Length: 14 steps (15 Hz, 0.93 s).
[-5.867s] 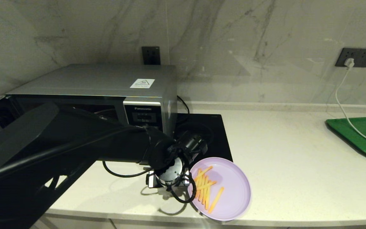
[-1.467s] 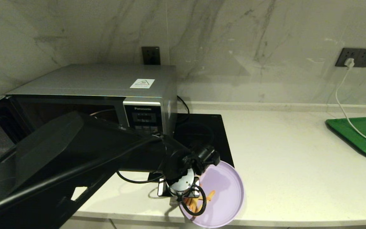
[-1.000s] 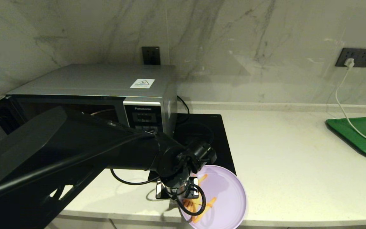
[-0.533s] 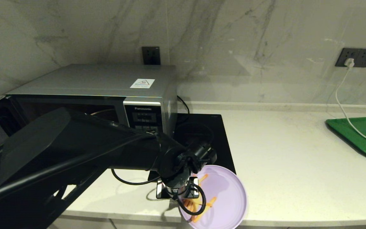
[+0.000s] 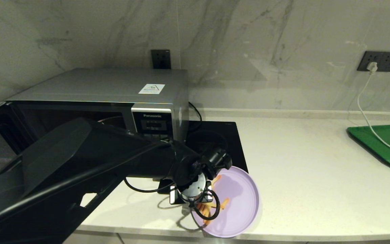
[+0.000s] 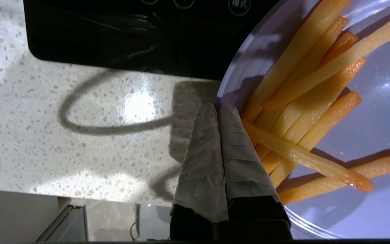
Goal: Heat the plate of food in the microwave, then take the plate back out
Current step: Put the plate in the microwave oven
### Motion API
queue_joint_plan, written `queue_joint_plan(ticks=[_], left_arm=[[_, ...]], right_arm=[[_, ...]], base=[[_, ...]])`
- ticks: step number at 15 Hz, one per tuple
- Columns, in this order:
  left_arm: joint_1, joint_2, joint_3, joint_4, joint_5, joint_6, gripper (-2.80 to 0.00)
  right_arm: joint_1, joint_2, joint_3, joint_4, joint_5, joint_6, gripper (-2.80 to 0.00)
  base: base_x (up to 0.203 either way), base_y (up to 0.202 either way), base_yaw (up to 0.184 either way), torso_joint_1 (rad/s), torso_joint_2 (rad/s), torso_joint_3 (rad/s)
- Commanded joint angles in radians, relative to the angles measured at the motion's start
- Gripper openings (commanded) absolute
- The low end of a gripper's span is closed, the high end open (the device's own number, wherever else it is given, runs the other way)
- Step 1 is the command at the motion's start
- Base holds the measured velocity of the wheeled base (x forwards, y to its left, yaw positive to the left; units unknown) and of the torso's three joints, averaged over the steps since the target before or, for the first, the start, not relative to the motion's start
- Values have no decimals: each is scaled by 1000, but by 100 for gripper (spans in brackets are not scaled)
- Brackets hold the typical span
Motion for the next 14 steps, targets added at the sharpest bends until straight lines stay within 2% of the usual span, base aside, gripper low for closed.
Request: queue_joint_plan(ticks=[1,12,13,14], left_arm=[[6,15,-15,3,4,-5,-280],[3,-26,-11,36,0,8,-280],[3,-23,-12,37,2,6,0],[3,-21,-12,37,4,4,0]], right_arm=[[0,0,0,1,0,0,-280],[0,0,0,1,0,0,-280],[0,0,0,1,0,0,-280],[0,0,0,1,0,0,-280]], base=[[0,0,0,0,0,0],[0,0,0,0,0,0],[0,0,0,0,0,0],[0,0,0,0,0,0]])
